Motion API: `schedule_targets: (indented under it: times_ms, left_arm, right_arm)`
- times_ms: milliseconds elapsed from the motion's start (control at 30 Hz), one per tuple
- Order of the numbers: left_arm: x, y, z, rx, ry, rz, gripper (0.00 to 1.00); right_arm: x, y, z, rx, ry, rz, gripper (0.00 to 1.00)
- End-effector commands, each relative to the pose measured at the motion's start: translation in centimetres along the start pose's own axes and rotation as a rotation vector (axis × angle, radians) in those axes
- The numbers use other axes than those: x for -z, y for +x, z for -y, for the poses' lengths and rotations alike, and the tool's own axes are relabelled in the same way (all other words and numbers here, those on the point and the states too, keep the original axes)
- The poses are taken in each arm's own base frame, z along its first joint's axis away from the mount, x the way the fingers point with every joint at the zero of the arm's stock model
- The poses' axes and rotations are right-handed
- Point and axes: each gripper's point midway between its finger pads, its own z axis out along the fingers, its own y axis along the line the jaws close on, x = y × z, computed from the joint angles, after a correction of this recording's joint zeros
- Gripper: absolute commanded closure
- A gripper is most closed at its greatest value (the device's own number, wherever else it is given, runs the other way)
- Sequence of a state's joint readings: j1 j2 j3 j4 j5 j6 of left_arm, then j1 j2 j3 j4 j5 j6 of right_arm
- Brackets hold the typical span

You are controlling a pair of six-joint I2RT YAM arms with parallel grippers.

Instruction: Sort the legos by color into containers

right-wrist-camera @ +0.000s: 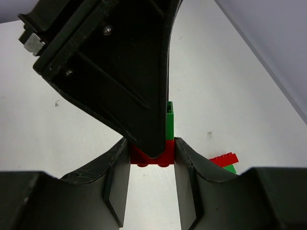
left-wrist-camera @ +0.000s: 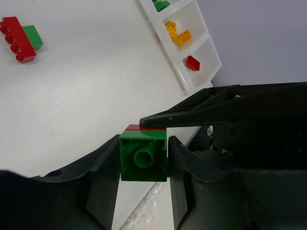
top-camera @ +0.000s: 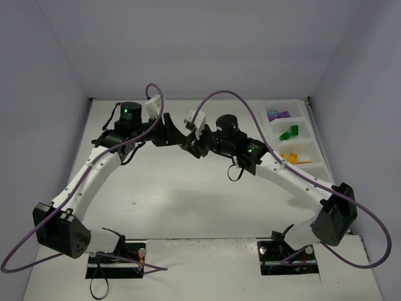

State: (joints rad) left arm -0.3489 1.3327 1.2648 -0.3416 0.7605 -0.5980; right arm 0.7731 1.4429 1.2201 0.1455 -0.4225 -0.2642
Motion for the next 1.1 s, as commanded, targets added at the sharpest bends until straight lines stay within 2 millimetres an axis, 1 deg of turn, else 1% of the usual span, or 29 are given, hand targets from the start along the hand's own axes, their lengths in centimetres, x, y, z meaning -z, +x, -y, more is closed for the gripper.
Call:
schedule_targets:
  times_ms: [0, 133, 333, 433, 567, 600, 733, 767, 867, 900, 967, 1000, 1067]
  left_arm:
    - [1.4, -2.7, 2.6, -0.114, 0.034, 0.090, 0.64]
    - [1.4, -2.6, 2.3, -0.117, 0.018, 0.093, 0.63]
    - [1.3, -2.5, 2.3, -0.122, 0.030, 0.091, 0.63]
    - [1.2, -2.5, 2.3, -0.121, 0.037, 0.090, 0.66]
    - [1.0, -2.2, 2.6, -0.114, 0.062, 0.075, 0.75]
    - [1.0, -2.2, 2.6, -0.112, 0.061, 0.076, 0.81]
    - [1.0, -2.0, 2.7, -0.113, 0.074, 0.074, 1.00]
    - [1.0, -2.0, 2.7, -0.113, 0.074, 0.074, 1.00]
    - [1.1, -2.1, 2.9, -0.113, 0.083, 0.073, 1.00]
    - [1.1, -2.0, 3.0, -0.114, 0.087, 0.070, 1.00]
    - [1.1, -2.1, 3.1, -0.109, 0.091, 0.069, 1.00]
    - [1.0, -2.1, 3.1, -0.107, 0.092, 0.069, 1.00]
    - [1.0, -2.3, 3.3, -0.109, 0.099, 0.072, 1.00]
  right_arm:
    - [0.1, -2.9, 1.2, 0.042, 0.042, 0.077, 0.94]
    - [0.0, -2.8, 1.2, 0.039, 0.041, 0.073, 0.94]
    - [0.1, -2.7, 1.3, 0.038, 0.043, 0.071, 0.94]
    - [0.0, -2.8, 1.3, 0.038, 0.045, 0.070, 0.94]
    - [0.0, -2.8, 1.3, 0.036, 0.045, 0.070, 0.94]
    - [0.0, -2.8, 1.3, 0.036, 0.045, 0.070, 0.95]
    - [0.1, -2.2, 1.5, 0.036, 0.058, 0.059, 0.95]
    - [0.2, -2.0, 1.6, 0.034, 0.066, 0.054, 0.95]
    - [0.3, -0.4, 1.6, 0.025, 0.081, 0.018, 0.96]
    - [0.4, 0.6, 1.4, 0.021, 0.082, -0.001, 0.96]
    - [0.6, 1.6, 1.4, 0.011, 0.095, -0.026, 0.96]
    - [0.6, 2.8, 1.3, 0.003, 0.095, -0.050, 0.97]
    - [0.7, 3.9, 1.3, -0.013, 0.102, -0.075, 0.97]
